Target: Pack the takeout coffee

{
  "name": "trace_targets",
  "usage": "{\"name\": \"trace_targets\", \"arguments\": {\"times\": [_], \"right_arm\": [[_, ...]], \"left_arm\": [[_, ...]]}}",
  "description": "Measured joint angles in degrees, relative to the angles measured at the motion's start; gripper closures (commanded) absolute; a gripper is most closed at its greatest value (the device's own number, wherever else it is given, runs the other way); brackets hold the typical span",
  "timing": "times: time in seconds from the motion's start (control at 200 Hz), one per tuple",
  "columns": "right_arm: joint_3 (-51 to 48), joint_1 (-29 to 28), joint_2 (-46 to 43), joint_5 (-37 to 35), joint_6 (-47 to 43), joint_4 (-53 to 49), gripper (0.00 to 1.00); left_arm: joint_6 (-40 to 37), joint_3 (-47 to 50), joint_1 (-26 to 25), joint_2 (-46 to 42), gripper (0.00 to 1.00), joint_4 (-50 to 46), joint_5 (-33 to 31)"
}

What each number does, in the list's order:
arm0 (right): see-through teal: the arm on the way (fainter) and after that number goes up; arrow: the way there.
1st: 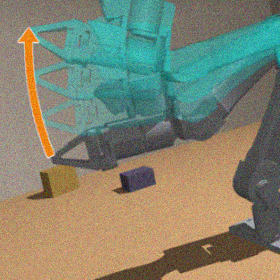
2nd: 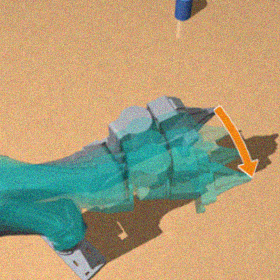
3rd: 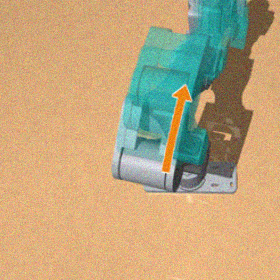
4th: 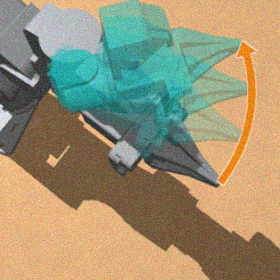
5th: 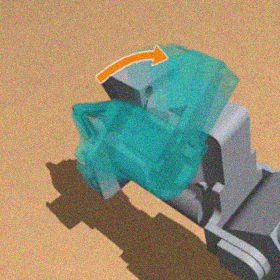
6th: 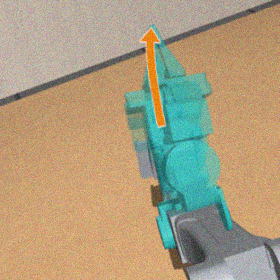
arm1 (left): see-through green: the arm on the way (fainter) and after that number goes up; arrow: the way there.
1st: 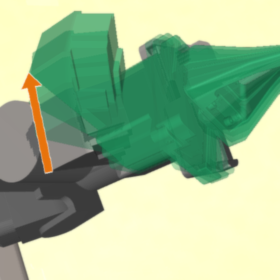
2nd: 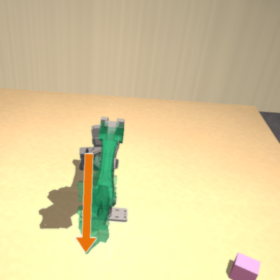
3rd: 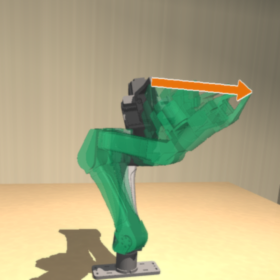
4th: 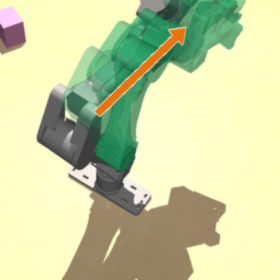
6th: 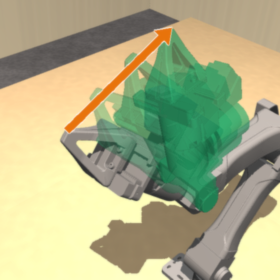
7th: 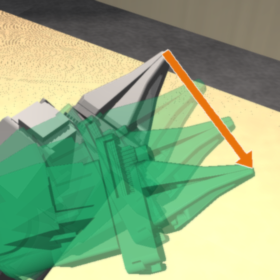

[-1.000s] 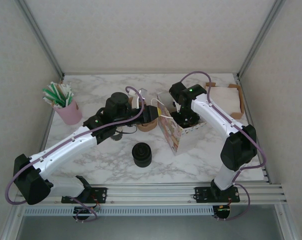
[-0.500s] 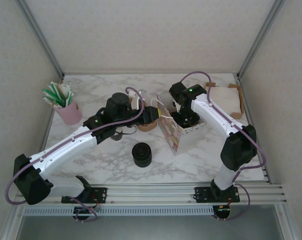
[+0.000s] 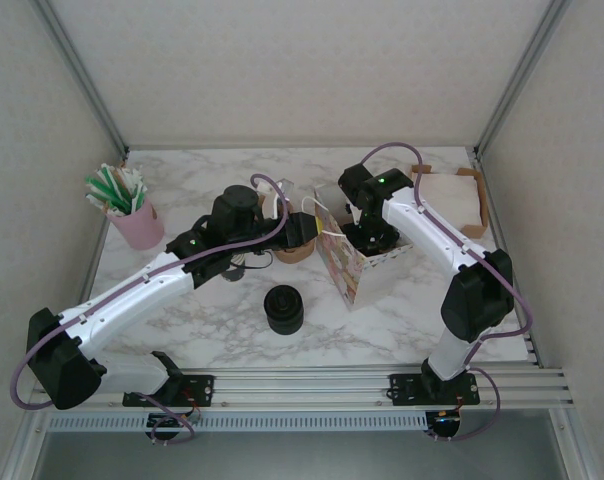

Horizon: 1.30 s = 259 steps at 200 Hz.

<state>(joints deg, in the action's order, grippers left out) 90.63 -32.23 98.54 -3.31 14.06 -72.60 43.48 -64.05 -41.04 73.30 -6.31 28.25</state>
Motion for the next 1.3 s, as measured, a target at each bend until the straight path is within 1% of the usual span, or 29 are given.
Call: {"name": "trace_targets", "arguments": {"times": [0.776,1.297], "right_arm": [[-0.2,0.2,0.0,0.2,0.0,0.5,0.36],[-2.1,0.7,0.5,0.2,-0.6,4.1,0.36]], "left_arm": [[0.0,0.0,0.0,0.0,0.65,0.0,0.0],[0.0,0.0,0.0,0.0,0.66,0.0,0.0]]}}
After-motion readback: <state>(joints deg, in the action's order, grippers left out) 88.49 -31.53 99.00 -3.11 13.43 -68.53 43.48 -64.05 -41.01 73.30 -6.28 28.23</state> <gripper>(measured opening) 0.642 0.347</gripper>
